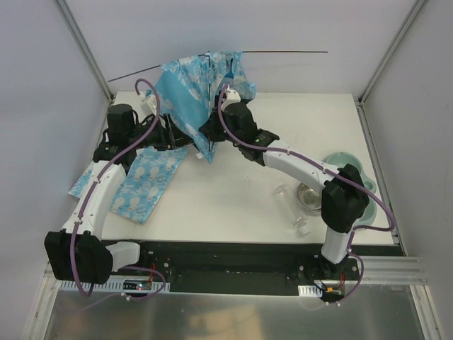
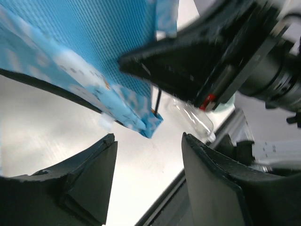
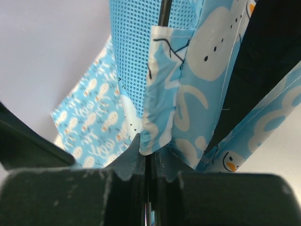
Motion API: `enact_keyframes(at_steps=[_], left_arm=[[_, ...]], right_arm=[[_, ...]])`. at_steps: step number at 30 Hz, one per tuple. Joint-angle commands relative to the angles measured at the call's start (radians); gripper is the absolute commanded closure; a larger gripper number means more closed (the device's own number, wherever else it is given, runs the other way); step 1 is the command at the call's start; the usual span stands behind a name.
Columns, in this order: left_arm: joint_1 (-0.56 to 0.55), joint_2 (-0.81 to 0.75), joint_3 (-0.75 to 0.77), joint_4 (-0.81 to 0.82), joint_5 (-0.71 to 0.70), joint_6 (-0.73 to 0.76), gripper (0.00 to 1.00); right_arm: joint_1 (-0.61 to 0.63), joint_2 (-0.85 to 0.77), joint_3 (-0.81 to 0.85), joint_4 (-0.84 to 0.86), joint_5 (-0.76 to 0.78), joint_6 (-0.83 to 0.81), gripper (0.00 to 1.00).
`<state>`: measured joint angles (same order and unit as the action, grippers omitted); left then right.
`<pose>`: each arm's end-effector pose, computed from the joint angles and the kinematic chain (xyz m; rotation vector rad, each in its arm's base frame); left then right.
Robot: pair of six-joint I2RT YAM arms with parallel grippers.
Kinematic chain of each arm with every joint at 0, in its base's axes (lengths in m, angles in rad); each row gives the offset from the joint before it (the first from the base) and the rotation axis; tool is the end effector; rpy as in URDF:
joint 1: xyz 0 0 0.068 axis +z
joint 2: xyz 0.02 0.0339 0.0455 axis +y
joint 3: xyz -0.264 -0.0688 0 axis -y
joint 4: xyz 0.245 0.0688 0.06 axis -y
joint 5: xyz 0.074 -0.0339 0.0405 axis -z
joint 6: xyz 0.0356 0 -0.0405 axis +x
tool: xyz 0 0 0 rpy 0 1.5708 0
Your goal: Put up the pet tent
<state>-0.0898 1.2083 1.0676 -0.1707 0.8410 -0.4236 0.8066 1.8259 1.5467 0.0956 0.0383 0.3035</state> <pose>0.2669 -0.0507 0.3554 0.2849 1.9095 -1.1335 0.3099 0.3213 0.3391 -0.4247 1.7690 0.7674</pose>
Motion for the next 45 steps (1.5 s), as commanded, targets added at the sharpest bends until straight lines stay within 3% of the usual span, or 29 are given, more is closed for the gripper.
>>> enact_keyframes(at_steps=[1, 10, 19, 29, 41, 45], left_arm=[[0.031, -0.062, 0.101, -0.071, -0.149, 0.052, 0.4], [0.048, -0.095, 0.207, -0.229, -0.528, 0.172, 0.21], [0.062, -0.004, 0.239, -0.312, -0.678, 0.282, 0.2], [0.064, 0.109, 0.14, -0.299, -0.689, 0.465, 0.18], [0.078, 0.266, 0.219, -0.259, -0.584, 0.64, 0.18], [0.082, 0.355, 0.262, -0.259, -0.582, 0.658, 0.19]], right_arm=[[-0.023, -0.063, -0.039, -0.051, -0.023, -0.171, 1.0], [-0.083, -0.134, -0.129, -0.272, -0.173, -0.357, 0.93], [-0.11, -0.181, -0.238, -0.389, -0.202, -0.497, 0.92], [-0.142, -0.235, -0.318, -0.416, -0.278, -0.501, 0.86], [-0.155, -0.255, -0.338, -0.464, -0.275, -0.5, 0.76], [-0.158, -0.275, -0.344, -0.471, -0.246, -0.491, 0.61]])
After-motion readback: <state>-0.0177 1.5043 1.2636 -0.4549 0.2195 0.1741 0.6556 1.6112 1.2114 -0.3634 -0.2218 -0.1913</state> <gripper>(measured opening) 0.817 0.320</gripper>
